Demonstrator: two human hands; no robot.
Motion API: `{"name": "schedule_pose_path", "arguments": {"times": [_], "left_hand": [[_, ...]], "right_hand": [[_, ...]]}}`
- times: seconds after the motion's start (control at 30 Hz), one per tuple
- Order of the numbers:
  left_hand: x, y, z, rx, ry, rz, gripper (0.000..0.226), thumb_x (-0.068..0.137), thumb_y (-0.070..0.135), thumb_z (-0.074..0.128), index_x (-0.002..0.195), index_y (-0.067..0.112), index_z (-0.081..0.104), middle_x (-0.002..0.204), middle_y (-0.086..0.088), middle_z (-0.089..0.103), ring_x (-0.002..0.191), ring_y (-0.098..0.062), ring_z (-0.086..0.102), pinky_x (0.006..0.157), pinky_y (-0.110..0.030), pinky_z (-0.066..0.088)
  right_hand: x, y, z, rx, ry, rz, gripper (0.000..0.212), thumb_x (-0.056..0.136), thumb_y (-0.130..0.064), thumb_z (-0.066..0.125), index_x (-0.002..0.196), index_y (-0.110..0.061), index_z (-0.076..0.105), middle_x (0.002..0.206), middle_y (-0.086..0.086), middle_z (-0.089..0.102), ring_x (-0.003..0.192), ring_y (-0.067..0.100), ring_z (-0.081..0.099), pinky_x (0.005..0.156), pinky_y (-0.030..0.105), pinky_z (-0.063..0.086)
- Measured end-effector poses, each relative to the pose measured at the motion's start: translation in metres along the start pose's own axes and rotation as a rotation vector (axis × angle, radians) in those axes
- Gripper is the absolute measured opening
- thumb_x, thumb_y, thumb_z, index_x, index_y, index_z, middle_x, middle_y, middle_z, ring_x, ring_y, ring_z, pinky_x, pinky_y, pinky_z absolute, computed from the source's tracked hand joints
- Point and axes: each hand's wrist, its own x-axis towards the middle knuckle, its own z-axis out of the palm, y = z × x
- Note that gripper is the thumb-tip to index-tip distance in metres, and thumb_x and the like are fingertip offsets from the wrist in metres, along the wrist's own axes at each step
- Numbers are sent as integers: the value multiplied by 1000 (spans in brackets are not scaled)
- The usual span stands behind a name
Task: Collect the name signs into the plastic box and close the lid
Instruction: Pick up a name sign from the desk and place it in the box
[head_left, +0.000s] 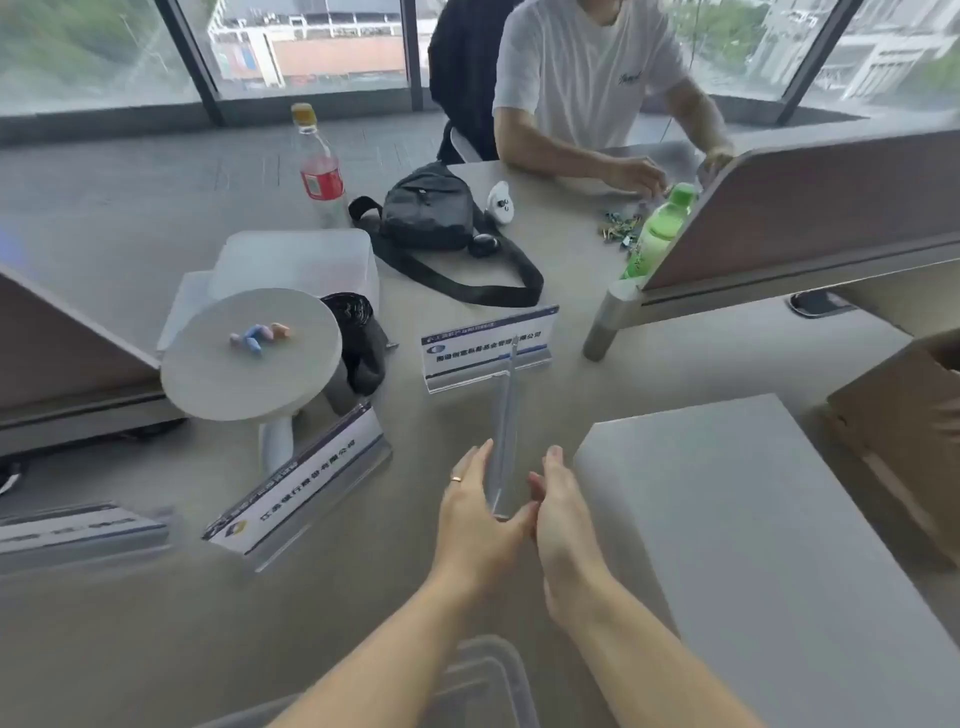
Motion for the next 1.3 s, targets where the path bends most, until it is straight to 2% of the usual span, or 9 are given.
{"name": "schedule_pose_path", "arguments": {"times": [0.17,0.3,0.4,0.63,0.77,0.9,1.03,1.17,1.3], "left_hand": [[34,-34,-17,-33,117,92,23,100,22,60,116,33,72,91,12,77,75,8,63,74,-13,48],[49,-51,-70,-174,-79,30,25,95,6,67,99,28,78,91,14,80,84,0,69,79,-13,49],[53,-54,-90,-202,28,-32,27,94,0,67,97,24,77,88,13,79,81,5,69,78,-12,48],[30,-63,-84,-187,235,-6,7,101,23,60,97,26,64,91,13,70,82,11,64,74,-4,42],[16,-51,-104,-122,297,41,7,99,29,63,92,28,65,90,13,72,89,4,66,73,-6,43],[-18,-20,-152,-159,328,115,6,96,32,67,95,26,70,94,11,75,96,-5,69,85,-22,52],[-71,28,-224,-192,364,168,13,93,38,69,94,25,70,95,7,75,91,-10,70,84,-28,54],[-139,68,-306,-200,436,271,7,91,33,72,91,26,70,88,10,74,88,-14,71,88,-32,55],[-207,77,-387,-226,505,381,11,88,42,74,86,32,71,85,11,73,84,-17,70,87,-49,59]], "right_hand": [[52,15,5,-73,49,-45,46,107,-30,38,153,-23,34,146,-10,44,123,8,42,101,24,27],[70,18,10,-188,88,-185,63,100,-8,48,156,-25,24,153,-13,35,129,4,37,104,21,25],[81,16,13,-248,81,-266,68,99,-6,54,155,-28,23,140,-16,33,125,-1,34,104,19,25],[77,28,6,-444,198,-415,16,100,-11,55,114,-18,56,93,-20,55,86,-3,56,80,23,44],[42,27,3,-464,166,-500,9,101,-16,55,110,-15,56,92,-16,60,81,-21,56,67,-1,39],[-12,-7,7,-461,90,-597,5,100,-20,57,105,-22,55,94,-12,61,84,-23,58,69,-1,42],[-82,-56,23,-391,-19,-684,18,98,-20,61,114,-13,56,100,7,64,86,-18,64,70,3,48],[-158,-94,49,-399,-110,-792,20,97,-27,64,108,-12,59,103,14,67,104,19,65,73,7,49],[-232,-115,90,-405,-171,-895,21,99,-36,59,107,-18,63,101,1,72,100,20,68,88,47,58]]}}
